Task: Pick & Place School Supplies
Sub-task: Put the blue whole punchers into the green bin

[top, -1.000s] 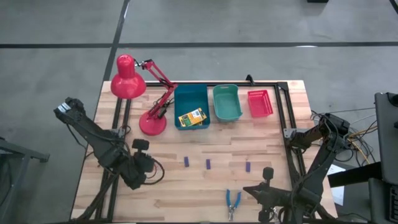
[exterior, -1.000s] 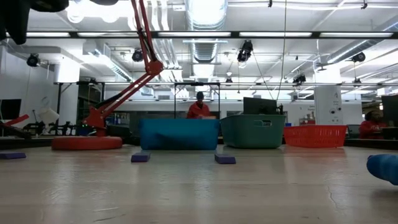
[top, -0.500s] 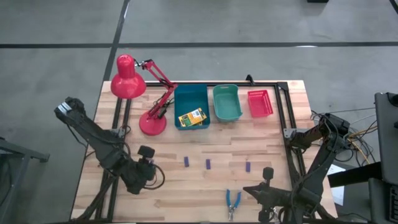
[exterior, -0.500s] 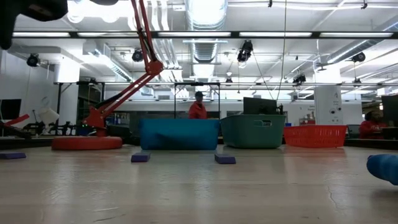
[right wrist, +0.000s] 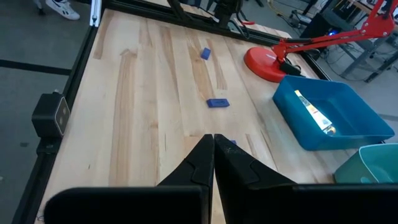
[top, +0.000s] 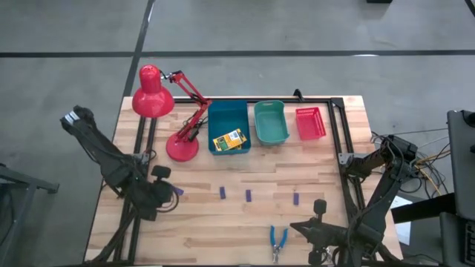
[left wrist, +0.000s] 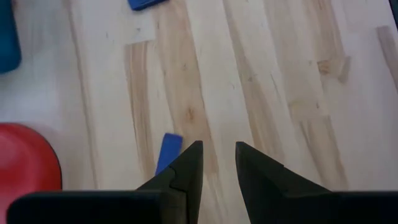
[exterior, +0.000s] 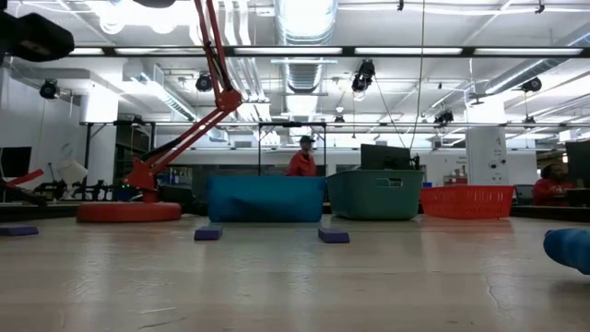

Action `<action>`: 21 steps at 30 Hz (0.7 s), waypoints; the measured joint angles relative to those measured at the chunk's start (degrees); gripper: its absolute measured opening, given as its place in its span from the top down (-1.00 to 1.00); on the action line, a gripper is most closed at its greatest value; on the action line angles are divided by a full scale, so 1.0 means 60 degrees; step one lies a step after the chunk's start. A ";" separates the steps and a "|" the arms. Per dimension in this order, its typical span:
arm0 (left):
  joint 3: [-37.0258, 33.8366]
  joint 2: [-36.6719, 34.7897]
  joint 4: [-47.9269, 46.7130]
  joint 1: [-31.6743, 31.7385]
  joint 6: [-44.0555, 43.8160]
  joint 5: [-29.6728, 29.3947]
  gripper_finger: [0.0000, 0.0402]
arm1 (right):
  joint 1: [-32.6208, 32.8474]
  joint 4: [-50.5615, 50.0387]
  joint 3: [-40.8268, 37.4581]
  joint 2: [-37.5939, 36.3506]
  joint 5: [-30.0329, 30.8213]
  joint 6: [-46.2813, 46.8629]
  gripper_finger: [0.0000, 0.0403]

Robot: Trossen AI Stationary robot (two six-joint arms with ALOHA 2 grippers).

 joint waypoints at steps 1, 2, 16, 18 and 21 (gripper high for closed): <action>-0.0116 -0.0176 0.0003 0.0000 -0.0050 0.0000 0.51 | 0.0000 0.0000 0.0000 0.0000 0.0000 -0.0004 0.96; -0.0232 -0.0329 0.0042 0.0000 -0.0170 0.0000 0.51 | 0.0000 0.0000 0.0000 0.0000 0.0000 -0.0003 0.96; -0.1375 -0.0521 0.3606 0.0004 -0.0788 -0.0792 0.51 | 0.0000 0.0002 0.0000 0.0000 0.0004 0.0004 0.96; -0.1451 -0.0448 0.3936 0.0011 -0.0580 -0.0862 0.51 | 0.0000 0.0002 0.0000 0.0000 0.0004 0.0007 0.96; -0.1503 -0.0384 0.3930 0.0007 0.0114 -0.0783 0.51 | 0.0000 0.0000 0.0000 0.0000 0.0004 0.0007 0.96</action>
